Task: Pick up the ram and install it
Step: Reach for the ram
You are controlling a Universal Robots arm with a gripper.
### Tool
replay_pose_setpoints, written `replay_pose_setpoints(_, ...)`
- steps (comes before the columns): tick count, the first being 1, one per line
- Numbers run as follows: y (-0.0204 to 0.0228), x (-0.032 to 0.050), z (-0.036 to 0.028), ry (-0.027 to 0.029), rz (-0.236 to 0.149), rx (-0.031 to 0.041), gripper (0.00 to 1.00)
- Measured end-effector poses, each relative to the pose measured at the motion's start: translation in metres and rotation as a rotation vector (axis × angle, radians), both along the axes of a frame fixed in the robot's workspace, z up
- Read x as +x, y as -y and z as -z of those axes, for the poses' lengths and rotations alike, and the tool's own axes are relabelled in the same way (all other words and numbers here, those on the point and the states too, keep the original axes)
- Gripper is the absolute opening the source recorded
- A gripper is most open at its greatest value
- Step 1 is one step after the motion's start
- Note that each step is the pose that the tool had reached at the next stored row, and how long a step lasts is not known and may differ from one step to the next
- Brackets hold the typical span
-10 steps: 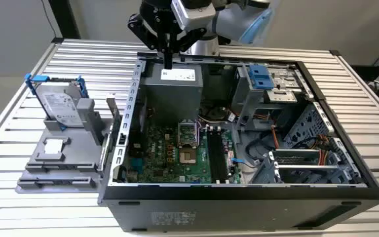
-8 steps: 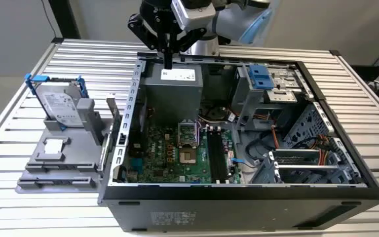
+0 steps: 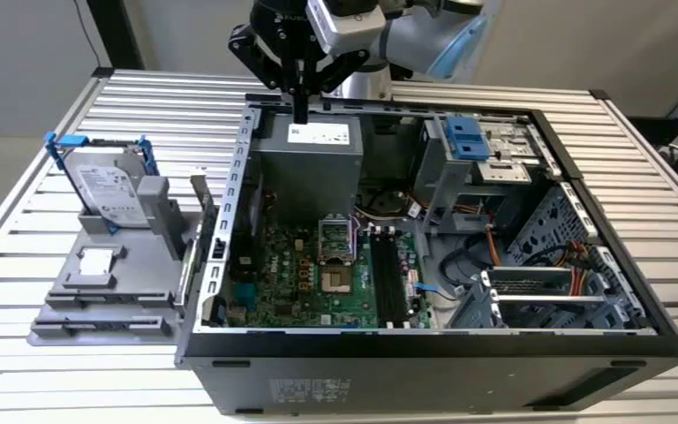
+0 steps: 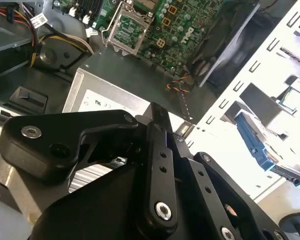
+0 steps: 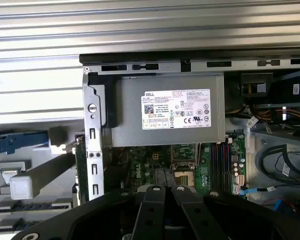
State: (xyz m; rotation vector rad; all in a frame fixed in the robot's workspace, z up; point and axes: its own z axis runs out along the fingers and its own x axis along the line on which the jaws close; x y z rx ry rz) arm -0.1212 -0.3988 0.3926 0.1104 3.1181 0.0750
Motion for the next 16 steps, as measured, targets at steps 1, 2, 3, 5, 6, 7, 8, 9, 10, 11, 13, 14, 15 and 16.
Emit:
replay_pose_setpoints(1, 0.0000, 0.0000, 0.0000, 0.0000, 0.000, 0.0000, 0.00)
replay_pose_setpoints(2, 0.0000, -0.0001, 0.0000, 0.0000, 0.000, 0.0000, 0.00)
replay_pose_setpoints(3, 0.0000, -0.0006, 0.0000, 0.0000, 0.000, 0.0000, 0.00)
replay_pose_setpoints(5, 0.0000, -0.0023, 0.0000, 0.0001, 0.000, 0.0000, 0.00)
replay_pose_setpoints(6, 0.0000, -0.0037, 0.0000, 0.0000, 0.000, 0.0000, 0.00)
replay_pose_setpoints(7, 0.0000, -0.0053, 0.0000, 0.0000, 0.000, 0.0000, 0.00)
replay_pose_setpoints(8, 0.0000, -0.0090, 0.0000, 0.0000, 0.000, 0.0000, 0.00)
replay_pose_setpoints(9, 0.0000, -0.0104, 0.0000, 0.0001, 0.000, 0.0000, 0.00)
replay_pose_setpoints(10, 0.0000, -0.0117, 0.0000, 0.0000, 0.000, 0.0000, 0.00)
replay_pose_setpoints(11, 0.0000, -0.0130, 0.0000, 0.0000, 0.000, -0.0001, 0.00)
replay_pose_setpoints(13, 0.0000, -0.0158, 0.0000, 0.0000, 0.000, 0.0000, 0.00)
replay_pose_setpoints(14, 0.0000, -0.0172, 0.0000, 0.0001, 0.000, 0.0001, 0.00)
replay_pose_setpoints(15, 0.0001, -0.0188, 0.0001, 0.0001, 0.000, 0.0001, 0.00)
replay_pose_setpoints(16, 0.0001, -0.0204, 0.0000, 0.0000, 0.000, 0.0000, 0.00)
